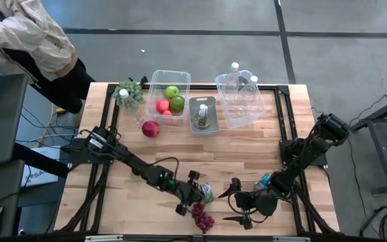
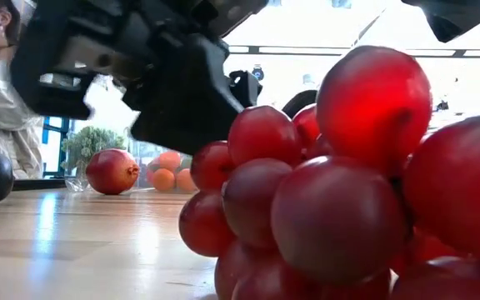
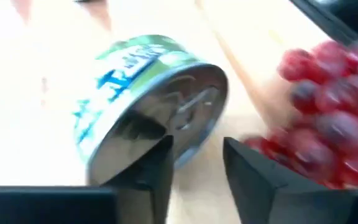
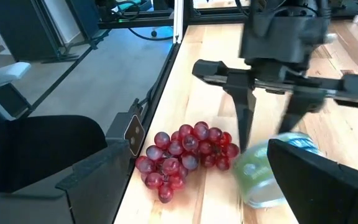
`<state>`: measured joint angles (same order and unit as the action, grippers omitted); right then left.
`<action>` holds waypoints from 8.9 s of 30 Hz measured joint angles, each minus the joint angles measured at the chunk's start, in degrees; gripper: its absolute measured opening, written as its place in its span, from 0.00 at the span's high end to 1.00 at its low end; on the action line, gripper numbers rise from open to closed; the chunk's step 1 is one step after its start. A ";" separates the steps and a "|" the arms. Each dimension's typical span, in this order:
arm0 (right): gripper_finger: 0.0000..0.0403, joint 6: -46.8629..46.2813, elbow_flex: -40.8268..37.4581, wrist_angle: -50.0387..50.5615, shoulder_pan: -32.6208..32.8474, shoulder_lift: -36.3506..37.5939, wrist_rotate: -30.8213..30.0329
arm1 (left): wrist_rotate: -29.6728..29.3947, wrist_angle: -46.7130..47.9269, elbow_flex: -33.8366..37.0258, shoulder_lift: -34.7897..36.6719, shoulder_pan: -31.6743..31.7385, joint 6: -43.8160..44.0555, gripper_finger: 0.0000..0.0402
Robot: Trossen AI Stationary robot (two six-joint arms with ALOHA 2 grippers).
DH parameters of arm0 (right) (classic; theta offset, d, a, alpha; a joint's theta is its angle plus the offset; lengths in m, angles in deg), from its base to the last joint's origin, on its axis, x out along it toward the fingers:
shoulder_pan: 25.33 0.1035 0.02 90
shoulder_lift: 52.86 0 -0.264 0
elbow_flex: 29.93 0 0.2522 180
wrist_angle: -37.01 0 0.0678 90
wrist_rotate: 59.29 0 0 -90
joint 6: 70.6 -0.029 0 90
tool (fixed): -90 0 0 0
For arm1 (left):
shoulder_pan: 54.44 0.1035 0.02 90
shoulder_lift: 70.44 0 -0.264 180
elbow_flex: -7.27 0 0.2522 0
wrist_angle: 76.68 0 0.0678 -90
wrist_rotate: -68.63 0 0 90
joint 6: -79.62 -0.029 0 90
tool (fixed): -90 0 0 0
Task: Pick & Place Food Item
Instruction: Put the grapes into the left transparent bin, then put the green tuna can into the gray bin
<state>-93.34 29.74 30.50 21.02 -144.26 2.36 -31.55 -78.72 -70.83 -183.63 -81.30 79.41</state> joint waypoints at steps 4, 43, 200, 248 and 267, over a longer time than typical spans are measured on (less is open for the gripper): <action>0.08 0.02 0.00 0.00 0.00 0.00 0.01 | -4.34 -0.10 0.00 0.33 -0.71 0.72 0.54; 0.08 0.28 0.00 0.42 0.00 0.00 0.01 | 11.39 -5.28 -0.02 -3.76 -3.64 -11.96 0.38; 0.32 -42.16 31.94 59.21 -10.89 -12.11 9.48 | -12.56 48.27 -1.01 30.86 -25.72 40.54 0.37; 0.10 -45.81 32.03 55.24 -17.20 -13.26 1.44 | -12.23 48.33 -1.01 30.91 -25.57 31.69 0.37; 0.11 -54.13 31.95 55.34 -16.32 -14.12 4.45 | -6.85 48.32 -1.01 30.91 -23.60 31.56 0.37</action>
<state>-147.47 61.69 85.84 4.69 -158.38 6.81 -38.40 -30.41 -71.83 -152.72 -104.90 110.97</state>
